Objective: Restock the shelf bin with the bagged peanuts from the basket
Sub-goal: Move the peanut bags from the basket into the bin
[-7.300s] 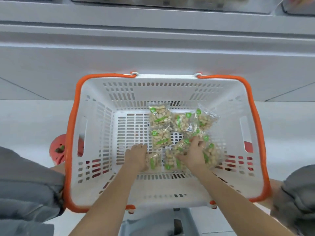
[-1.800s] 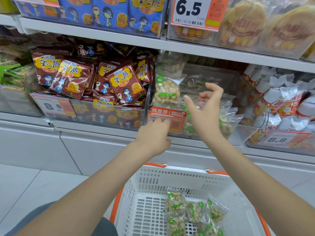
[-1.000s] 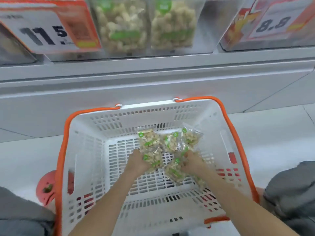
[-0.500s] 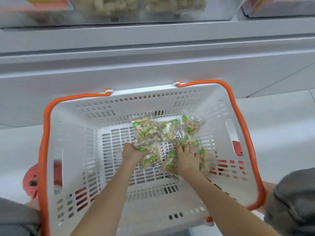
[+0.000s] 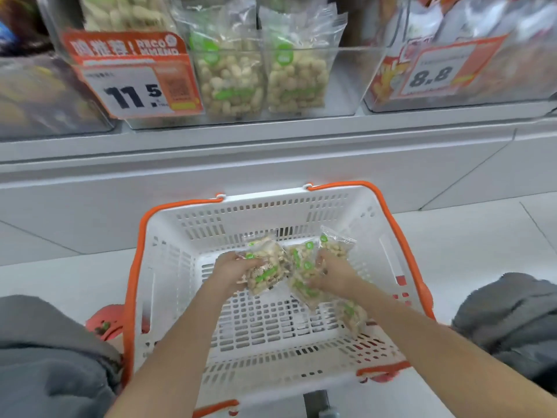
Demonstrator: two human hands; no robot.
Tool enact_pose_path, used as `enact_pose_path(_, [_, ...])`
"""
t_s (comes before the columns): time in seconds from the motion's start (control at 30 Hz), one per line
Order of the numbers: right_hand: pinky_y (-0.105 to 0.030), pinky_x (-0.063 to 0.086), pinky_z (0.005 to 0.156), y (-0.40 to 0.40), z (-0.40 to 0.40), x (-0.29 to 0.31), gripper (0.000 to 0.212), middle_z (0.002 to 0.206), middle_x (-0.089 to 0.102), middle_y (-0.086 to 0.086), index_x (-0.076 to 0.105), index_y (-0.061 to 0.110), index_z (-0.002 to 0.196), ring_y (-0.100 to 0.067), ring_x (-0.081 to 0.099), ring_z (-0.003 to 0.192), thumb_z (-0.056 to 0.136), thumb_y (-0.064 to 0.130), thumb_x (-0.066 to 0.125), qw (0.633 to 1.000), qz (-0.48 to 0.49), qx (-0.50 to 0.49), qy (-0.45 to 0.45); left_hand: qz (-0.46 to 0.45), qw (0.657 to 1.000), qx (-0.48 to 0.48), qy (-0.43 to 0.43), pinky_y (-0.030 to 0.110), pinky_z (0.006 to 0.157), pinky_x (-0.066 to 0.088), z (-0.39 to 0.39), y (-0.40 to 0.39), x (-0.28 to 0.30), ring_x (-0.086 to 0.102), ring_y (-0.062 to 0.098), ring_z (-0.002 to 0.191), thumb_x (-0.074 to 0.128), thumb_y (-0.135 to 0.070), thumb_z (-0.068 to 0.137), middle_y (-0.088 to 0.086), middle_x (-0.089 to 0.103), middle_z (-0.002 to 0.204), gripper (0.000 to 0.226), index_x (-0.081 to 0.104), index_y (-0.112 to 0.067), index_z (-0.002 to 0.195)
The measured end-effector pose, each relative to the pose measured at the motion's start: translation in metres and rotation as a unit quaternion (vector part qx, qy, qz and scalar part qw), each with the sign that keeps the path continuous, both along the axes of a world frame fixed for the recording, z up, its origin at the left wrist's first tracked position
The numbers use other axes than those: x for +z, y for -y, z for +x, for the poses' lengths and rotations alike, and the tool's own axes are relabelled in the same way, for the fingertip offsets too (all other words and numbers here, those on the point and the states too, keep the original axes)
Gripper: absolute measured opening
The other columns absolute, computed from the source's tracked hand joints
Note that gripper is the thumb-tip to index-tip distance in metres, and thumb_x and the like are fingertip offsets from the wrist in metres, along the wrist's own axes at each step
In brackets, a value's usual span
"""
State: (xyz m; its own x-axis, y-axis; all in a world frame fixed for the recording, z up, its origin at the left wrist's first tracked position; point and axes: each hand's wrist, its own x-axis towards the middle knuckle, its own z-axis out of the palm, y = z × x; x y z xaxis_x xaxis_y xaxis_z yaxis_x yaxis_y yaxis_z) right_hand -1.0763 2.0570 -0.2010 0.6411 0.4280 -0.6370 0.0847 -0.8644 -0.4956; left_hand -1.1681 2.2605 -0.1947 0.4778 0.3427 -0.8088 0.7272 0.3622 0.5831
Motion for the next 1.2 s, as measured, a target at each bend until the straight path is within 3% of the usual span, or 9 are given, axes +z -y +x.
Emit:
enact_pose_path(0.2, [-0.018, 0.043, 0.058, -0.013, 0.036, 0.125, 0.035, 0.073, 0.055, 0.007, 0.055, 0.017, 0.089, -0.001, 0.048, 0.055, 0.069, 0.021, 0.084, 0.99, 0.069, 0.089, 0.083, 0.056, 0.99, -0.085, 0.098, 0.034, 0.065, 0.058, 0.007, -0.013, 0.095, 0.057, 0.016, 0.068, 0.077, -0.024, 0.076, 0.005, 0.056, 0.08, 0.032, 0.055, -0.011, 0.096])
enact_pose_path(0.57, [-0.011, 0.034, 0.053, -0.041, 0.014, 0.302, 0.05, 0.063, 0.053, 0.015, 0.063, 0.03, 0.099, -0.003, 0.048, 0.055, 0.057, 0.024, 0.09, 0.931, 0.246, 0.171, 0.208, 0.188, 0.942, -0.148, 0.237, 0.019, 0.042, 0.026, -0.009, -0.044, 0.277, 0.033, 0.009, 0.041, 0.069, -0.036, 0.083, -0.007, 0.035, 0.048, 0.034, 0.043, -0.019, 0.071])
enact_pose_path(0.67, [-0.016, 0.028, 0.049, -0.051, 0.017, 0.314, 0.047, 0.057, 0.042, 0.006, 0.062, 0.028, 0.093, -0.002, 0.036, 0.049, 0.054, 0.028, 0.089, 0.926, 0.312, 0.122, 0.174, 0.236, 0.927, -0.138, 0.256, 0.024, 0.044, 0.023, -0.018, -0.046, 0.295, 0.03, 0.012, 0.045, 0.073, -0.041, 0.078, -0.005, 0.031, 0.051, 0.042, 0.054, -0.01, 0.098])
enact_pose_path(0.7, [-0.017, 0.029, 0.053, -0.056, 0.016, 0.318, 0.047, 0.06, 0.044, 0.0, 0.061, 0.027, 0.09, -0.004, 0.037, 0.052, 0.052, 0.03, 0.088, 0.924, 0.333, 0.112, 0.149, 0.252, 0.92, -0.124, 0.274, 0.023, 0.043, 0.022, -0.017, -0.048, 0.293, 0.029, 0.012, 0.045, 0.073, -0.041, 0.077, -0.005, 0.031, 0.052, 0.033, 0.049, -0.019, 0.075])
enact_pose_path(0.83, [-0.032, 0.044, 0.071, -0.07, 0.013, 0.324, 0.051, 0.093, 0.057, -0.038, 0.061, 0.026, 0.093, -0.016, 0.049, 0.072, 0.048, 0.034, 0.082, 0.898, 0.425, 0.069, 0.092, 0.216, 0.921, -0.088, 0.313, 0.02, 0.046, 0.035, -0.003, -0.031, 0.302, 0.043, 0.008, 0.046, 0.059, -0.043, 0.087, -0.004, 0.049, 0.055, 0.033, 0.046, -0.014, 0.082])
enact_pose_path(0.93, [-0.037, 0.05, 0.077, -0.069, 0.015, 0.325, 0.048, 0.093, 0.057, -0.02, 0.058, 0.028, 0.093, -0.024, 0.053, 0.076, 0.051, 0.037, 0.079, 0.871, 0.48, 0.034, 0.102, 0.029, 0.932, -0.09, 0.349, 0.035, 0.089, 0.052, 0.004, -0.022, 0.308, 0.066, 0.014, 0.099, 0.038, -0.062, 0.09, 0.001, 0.071, 0.11, 0.054, 0.06, -0.022, 0.118])
enact_pose_path(1.0, [-0.051, 0.048, 0.089, -0.068, 0.016, 0.323, 0.048, 0.094, 0.056, -0.016, 0.057, 0.029, 0.093, -0.039, 0.058, 0.084, 0.053, 0.042, 0.08, 0.863, 0.491, 0.039, 0.116, 0.0, 0.915, -0.114, 0.388, 0.034, 0.091, 0.053, 0.001, -0.018, 0.308, 0.061, 0.019, 0.115, 0.041, -0.07, 0.083, 0.002, 0.064, 0.124, 0.067, 0.055, -0.022, 0.127])
enact_pose_path(1.1, [-0.041, 0.048, 0.088, -0.064, 0.013, 0.326, 0.044, 0.096, 0.06, 0.0, 0.055, 0.025, 0.095, -0.022, 0.058, 0.087, 0.059, 0.035, 0.08, 0.855, 0.496, 0.052, 0.146, 0.105, 0.907, -0.138, 0.383, 0.027, 0.082, 0.056, 0.0, -0.007, 0.309, 0.064, 0.012, 0.108, 0.085, -0.051, 0.053, -0.001, 0.061, 0.126, 0.101, 0.035, -0.023, 0.137])
enact_pose_path(1.2, [-0.034, 0.05, 0.085, -0.061, 0.013, 0.323, 0.057, 0.104, 0.053, 0.001, 0.051, 0.029, 0.106, -0.02, 0.056, 0.089, 0.06, 0.03, 0.084, 0.854, 0.486, 0.049, 0.181, 0.237, 0.89, -0.127, 0.367, 0.021, 0.089, 0.052, -0.002, 0.003, 0.3, 0.063, 0.0, 0.098, 0.089, -0.012, 0.058, -0.005, 0.063, 0.118, 0.096, 0.028, -0.022, 0.131])
